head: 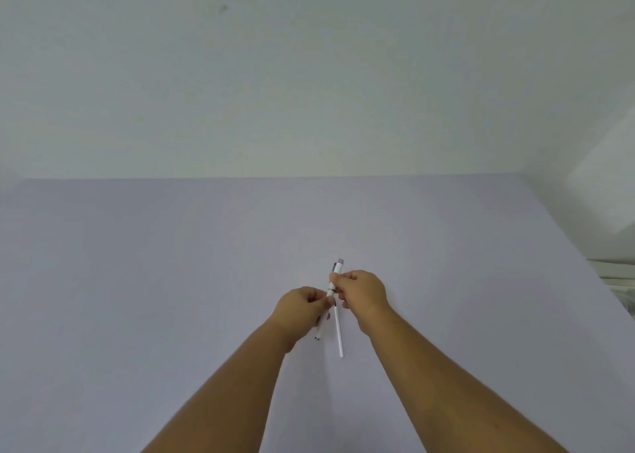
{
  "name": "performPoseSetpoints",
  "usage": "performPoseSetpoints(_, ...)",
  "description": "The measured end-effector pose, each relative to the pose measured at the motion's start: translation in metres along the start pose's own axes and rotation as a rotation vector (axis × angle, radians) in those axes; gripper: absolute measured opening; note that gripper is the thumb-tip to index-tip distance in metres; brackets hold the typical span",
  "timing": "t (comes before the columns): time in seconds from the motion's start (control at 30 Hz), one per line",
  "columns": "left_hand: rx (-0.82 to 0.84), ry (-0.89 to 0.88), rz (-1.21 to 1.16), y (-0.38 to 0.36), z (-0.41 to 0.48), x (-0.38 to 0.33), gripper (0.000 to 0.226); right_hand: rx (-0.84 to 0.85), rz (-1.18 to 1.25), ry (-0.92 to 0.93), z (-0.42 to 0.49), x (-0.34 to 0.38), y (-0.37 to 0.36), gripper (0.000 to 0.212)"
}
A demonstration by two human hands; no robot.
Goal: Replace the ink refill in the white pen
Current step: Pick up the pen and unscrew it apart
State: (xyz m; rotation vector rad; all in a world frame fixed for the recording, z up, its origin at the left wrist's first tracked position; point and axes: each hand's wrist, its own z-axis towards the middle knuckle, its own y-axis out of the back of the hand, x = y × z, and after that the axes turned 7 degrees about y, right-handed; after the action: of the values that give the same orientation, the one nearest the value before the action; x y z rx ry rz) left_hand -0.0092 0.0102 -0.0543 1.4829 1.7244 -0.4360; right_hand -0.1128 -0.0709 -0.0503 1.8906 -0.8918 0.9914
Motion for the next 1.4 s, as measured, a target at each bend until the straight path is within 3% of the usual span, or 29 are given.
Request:
performPoseSetpoints(0.17,0.161,0.104,-0.068,0.009,-0.001,0.007,0.015,-0.142,0.212,-0.119,0.007,0.001,0.013,0.027)
performPoseSetpoints(0.37,0.070,0.120,-0.165,0.013,0.004,0.023,0.016,0.068,-0.581,0.069,0.006,-0.032,0.033,0.027)
performPoseSetpoints(0.63,0.024,0.064,-0.156,0.007,0.001,0.015,0.017,0.063,-0.714,0.168,-0.006,-0.053,0.015,0.025)
performPoseSetpoints(1.0,0.003,0.023,-0.020,0.004,-0.014,0.009,0.020,0.030,-0.751,0.157,-0.011,-0.055,0.015,0.023)
performPoseSetpoints(1.07,-0.005,-0.008,0.025,0.005,-0.017,0.008,0.018,-0.032,-0.654,0.173,-0.015,-0.044,0.016,0.028)
performPoseSetpoints(1.2,-0.056,-0.092,0.140,0.001,-0.022,0.004,0.017,-0.006,0.042,0.024,-0.023,-0.010,0.011,0.041)
performPoseSetpoints(1.4,-0.039,-0.122,0.125,-0.001,-0.029,-0.005,0.025,0.066,0.250,0.061,-0.028,0.008,0.008,0.027)
